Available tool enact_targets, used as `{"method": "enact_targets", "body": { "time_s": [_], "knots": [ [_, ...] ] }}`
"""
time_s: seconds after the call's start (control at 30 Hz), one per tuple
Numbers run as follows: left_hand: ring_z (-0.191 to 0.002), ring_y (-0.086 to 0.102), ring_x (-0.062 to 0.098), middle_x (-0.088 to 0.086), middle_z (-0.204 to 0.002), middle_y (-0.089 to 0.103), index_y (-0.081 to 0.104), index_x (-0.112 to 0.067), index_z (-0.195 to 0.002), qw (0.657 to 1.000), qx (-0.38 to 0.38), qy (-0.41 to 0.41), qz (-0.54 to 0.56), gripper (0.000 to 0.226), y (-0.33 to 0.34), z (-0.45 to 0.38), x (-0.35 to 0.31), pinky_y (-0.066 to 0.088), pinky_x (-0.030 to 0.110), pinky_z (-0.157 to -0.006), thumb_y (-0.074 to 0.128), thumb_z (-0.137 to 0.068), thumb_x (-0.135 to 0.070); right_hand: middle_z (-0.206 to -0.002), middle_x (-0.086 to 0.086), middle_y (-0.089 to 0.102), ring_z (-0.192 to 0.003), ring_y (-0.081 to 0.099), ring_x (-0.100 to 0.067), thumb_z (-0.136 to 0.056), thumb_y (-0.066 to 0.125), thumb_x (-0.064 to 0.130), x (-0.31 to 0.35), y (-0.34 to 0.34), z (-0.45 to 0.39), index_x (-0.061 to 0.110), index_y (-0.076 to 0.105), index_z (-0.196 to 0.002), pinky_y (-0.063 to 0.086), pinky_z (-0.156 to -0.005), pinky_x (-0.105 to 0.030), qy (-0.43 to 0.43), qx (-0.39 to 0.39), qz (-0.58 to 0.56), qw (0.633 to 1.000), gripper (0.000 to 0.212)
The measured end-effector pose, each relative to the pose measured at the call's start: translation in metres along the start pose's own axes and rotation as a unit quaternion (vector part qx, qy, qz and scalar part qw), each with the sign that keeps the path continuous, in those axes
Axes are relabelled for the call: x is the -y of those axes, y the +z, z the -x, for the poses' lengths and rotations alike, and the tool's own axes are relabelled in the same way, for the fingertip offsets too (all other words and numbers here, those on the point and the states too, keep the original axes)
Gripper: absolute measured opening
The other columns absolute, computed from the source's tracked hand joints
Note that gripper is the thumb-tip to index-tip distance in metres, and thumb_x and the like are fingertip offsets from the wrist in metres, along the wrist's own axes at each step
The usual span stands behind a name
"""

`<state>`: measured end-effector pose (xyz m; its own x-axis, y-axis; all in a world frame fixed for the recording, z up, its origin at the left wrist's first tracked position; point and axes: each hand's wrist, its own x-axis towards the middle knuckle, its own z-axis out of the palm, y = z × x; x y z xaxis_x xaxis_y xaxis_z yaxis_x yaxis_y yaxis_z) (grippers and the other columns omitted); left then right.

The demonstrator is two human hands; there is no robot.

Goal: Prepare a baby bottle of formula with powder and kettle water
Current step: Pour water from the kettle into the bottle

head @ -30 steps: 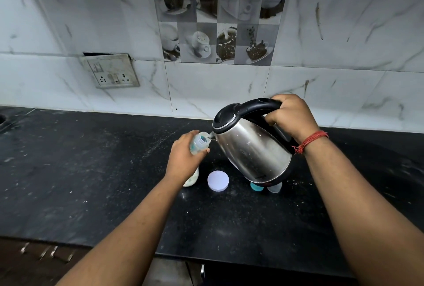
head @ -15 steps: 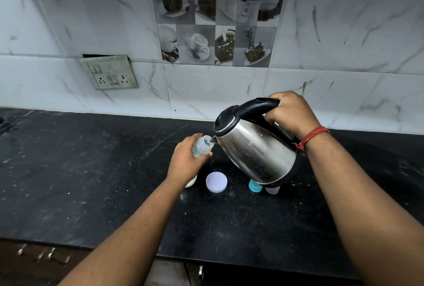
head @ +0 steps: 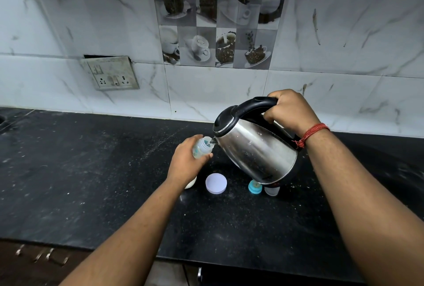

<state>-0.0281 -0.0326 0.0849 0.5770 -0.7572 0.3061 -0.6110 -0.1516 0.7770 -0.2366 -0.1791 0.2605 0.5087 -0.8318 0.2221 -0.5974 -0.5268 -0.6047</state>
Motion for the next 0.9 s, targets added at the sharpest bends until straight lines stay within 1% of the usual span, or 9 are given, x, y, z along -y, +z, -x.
{"method": "enact_targets", "body": {
  "time_s": [0.17, 0.3, 0.47, 0.57, 0.7, 0.9],
  "knots": [
    [-0.117, 0.06, 0.013, -0.006, -0.13, 0.065, 0.061, -0.022, -0.137, 1.0, -0.001, 0.001, 0.003, 0.061, -0.001, 0.0, -0.002, 0.05, 0.034, -0.101, 0.085, -0.081, -0.03, -0.05, 0.004, 0.054, -0.056, 0.053, -0.02, -0.057, 0.067, 0.006, 0.002, -0.001, -0.002, 0.016, 0.065, -0.067, 0.044, -0.058, -0.031, 0.0, -0.002, 0.006, 1.0, 0.014],
    [-0.116, 0.06, 0.013, -0.006, -0.13, 0.065, 0.061, -0.022, -0.137, 1.0, 0.004, 0.002, -0.001, 0.061, -0.001, 0.0, -0.002, 0.048, 0.031, -0.098, 0.085, -0.081, -0.03, -0.051, 0.004, 0.055, -0.057, 0.054, -0.02, -0.058, 0.068, 0.005, 0.002, -0.002, -0.001, 0.017, 0.065, -0.066, 0.044, -0.058, -0.031, -0.001, 0.003, 0.007, 1.0, 0.015],
    [-0.115, 0.062, 0.015, -0.006, -0.127, 0.067, 0.062, -0.022, -0.135, 1.0, 0.005, 0.002, -0.002, 0.06, -0.001, -0.004, -0.003, 0.051, 0.036, -0.099, 0.085, -0.081, -0.031, -0.052, 0.003, 0.054, -0.057, 0.053, -0.02, -0.058, 0.067, 0.005, 0.003, -0.003, -0.005, 0.017, 0.063, -0.064, 0.043, -0.057, -0.03, -0.004, 0.008, 0.007, 1.0, 0.014],
    [-0.116, 0.061, 0.014, -0.006, -0.128, 0.066, 0.061, -0.022, -0.136, 1.0, 0.006, 0.006, -0.002, 0.061, -0.001, -0.009, -0.006, 0.05, 0.034, -0.099, 0.085, -0.081, -0.031, -0.051, 0.004, 0.053, -0.056, 0.052, -0.02, -0.058, 0.067, 0.004, 0.004, -0.005, -0.009, 0.016, 0.063, -0.064, 0.041, -0.056, -0.028, -0.005, 0.006, 0.009, 1.0, 0.014],
    [-0.116, 0.06, 0.013, -0.009, -0.13, 0.065, 0.06, -0.026, -0.137, 1.0, 0.011, 0.004, -0.007, 0.062, 0.001, -0.006, -0.005, 0.051, 0.037, -0.098, 0.084, -0.081, -0.035, -0.043, 0.009, 0.05, -0.054, 0.05, -0.019, -0.058, 0.067, 0.003, 0.003, -0.007, -0.01, 0.016, 0.063, -0.063, 0.039, -0.055, -0.027, -0.003, 0.015, 0.016, 1.0, 0.014],
    [-0.117, 0.06, 0.013, -0.011, -0.129, 0.064, 0.059, -0.029, -0.136, 1.0, 0.016, 0.001, -0.012, 0.062, 0.002, -0.009, -0.006, 0.053, 0.043, -0.097, 0.084, -0.08, -0.038, -0.052, 0.003, 0.053, -0.055, 0.051, -0.019, -0.058, 0.068, 0.003, 0.002, -0.007, -0.016, 0.014, 0.066, -0.067, 0.039, -0.054, -0.026, -0.005, 0.021, 0.017, 1.0, 0.015]
  ]
}}
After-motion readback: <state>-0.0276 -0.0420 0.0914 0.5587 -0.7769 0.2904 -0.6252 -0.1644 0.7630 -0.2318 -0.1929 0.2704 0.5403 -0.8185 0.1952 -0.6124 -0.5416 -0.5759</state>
